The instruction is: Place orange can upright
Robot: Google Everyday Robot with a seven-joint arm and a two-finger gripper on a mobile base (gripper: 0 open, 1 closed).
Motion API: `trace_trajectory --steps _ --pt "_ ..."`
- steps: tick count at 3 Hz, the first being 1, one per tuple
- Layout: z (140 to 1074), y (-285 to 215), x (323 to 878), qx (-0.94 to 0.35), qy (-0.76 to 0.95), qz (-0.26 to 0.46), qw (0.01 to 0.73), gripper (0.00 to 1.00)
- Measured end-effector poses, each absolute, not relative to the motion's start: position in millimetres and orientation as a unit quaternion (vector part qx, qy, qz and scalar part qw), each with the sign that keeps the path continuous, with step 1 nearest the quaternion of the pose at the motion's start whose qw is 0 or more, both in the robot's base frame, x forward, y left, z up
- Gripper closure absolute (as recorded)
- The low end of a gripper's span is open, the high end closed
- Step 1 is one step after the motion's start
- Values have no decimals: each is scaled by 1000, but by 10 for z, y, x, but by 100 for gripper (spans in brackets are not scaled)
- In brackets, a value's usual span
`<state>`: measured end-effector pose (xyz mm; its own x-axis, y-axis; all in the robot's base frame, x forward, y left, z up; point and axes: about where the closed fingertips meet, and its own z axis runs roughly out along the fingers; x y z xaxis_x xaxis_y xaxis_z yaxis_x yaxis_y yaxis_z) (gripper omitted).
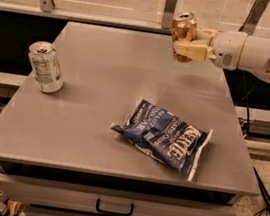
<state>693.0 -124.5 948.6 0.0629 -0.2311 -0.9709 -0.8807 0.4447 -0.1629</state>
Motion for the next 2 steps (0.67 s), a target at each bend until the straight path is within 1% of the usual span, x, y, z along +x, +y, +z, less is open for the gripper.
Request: trace_trajectory --steps 2 --pt "9246 -1240 6987 -441 613 298 584 100"
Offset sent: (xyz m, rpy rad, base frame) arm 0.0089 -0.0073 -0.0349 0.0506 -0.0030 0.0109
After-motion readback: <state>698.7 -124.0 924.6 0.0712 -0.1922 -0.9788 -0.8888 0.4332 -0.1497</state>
